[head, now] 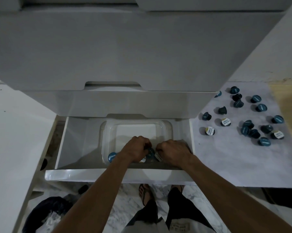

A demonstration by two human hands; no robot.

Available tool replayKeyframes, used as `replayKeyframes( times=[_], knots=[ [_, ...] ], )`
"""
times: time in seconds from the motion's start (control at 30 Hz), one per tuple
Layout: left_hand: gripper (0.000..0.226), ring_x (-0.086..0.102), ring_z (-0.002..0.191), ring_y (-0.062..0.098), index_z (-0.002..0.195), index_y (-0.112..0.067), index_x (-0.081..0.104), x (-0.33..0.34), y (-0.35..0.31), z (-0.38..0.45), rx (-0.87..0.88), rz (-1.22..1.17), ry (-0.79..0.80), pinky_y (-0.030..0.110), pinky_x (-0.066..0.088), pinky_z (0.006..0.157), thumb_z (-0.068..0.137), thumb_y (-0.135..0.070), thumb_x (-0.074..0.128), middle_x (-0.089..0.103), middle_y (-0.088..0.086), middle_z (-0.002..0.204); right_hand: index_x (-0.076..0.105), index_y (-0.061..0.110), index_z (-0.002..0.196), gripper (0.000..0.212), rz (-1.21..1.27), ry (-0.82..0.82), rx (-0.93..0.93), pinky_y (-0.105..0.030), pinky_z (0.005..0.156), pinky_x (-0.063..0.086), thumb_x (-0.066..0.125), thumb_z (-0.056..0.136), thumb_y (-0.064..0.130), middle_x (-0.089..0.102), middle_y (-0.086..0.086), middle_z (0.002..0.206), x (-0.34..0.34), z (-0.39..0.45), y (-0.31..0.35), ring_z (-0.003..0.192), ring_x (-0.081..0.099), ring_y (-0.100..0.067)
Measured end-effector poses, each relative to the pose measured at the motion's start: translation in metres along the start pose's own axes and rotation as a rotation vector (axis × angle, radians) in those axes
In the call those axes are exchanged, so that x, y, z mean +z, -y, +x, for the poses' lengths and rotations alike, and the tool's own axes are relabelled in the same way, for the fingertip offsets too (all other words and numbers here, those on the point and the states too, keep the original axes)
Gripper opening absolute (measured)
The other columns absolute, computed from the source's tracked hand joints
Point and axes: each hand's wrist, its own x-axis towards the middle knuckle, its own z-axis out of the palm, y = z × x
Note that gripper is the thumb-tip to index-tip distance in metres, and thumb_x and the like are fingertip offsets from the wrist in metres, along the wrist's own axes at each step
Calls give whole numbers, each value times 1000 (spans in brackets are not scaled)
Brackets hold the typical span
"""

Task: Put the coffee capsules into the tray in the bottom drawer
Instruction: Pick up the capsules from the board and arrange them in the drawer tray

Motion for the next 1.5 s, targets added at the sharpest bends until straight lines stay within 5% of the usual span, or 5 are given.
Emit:
replayKeyframes(
  times=[0.57, 0.9, 1.2, 1.33, 1.5],
  knots=[
    [25, 63, 98, 21, 110, -19, 67, 2, 2, -4, 17, 88, 62, 35, 54, 85, 85, -21, 66, 67, 6, 111, 65, 20, 100, 19, 1, 30, 13, -32, 63, 45, 49, 92, 19, 69, -6, 93, 3, -2, 4, 83, 65, -24],
    [31, 63, 93, 12, 111, -16, 67, -17, -1, -15, 59, -106, -162, 25, 51, 82, 82, -25, 74, 70, 4, 109, 57, 20, 131, 41, 351, -166, 97, -32, 94, 50, 59, 90, 24, 62, -3, 130, -14, -10, 5, 111, 61, -20],
    [24, 67, 82, -2, 98, -20, 72, -36, -49, -41, 82, -251, -457, 12, 51, 70, 78, -30, 78, 72, -9, 93, 65, 21, 121, 40, 778, -455, 145, -3, 76, 44, 72, 84, 32, 68, 8, 106, -50, -58, -2, 80, 62, -1],
    [12, 67, 79, -1, 89, -22, 73, -28, -113, -44, 142, -332, -591, 24, 57, 68, 78, -24, 78, 72, -13, 81, 66, 27, 117, 35, 804, -552, 158, -8, 67, 47, 72, 84, 39, 69, 15, 104, -72, -102, -46, 72, 64, -3],
    [7, 67, 79, 0, 86, -24, 72, 10, -218, -22, 259, -359, -598, 13, 52, 65, 80, -22, 76, 72, -15, 78, 68, 26, 111, 27, 818, -639, 204, -5, 59, 42, 72, 86, 33, 70, 12, 98, -86, -161, -142, 71, 64, -3]
  ],
)
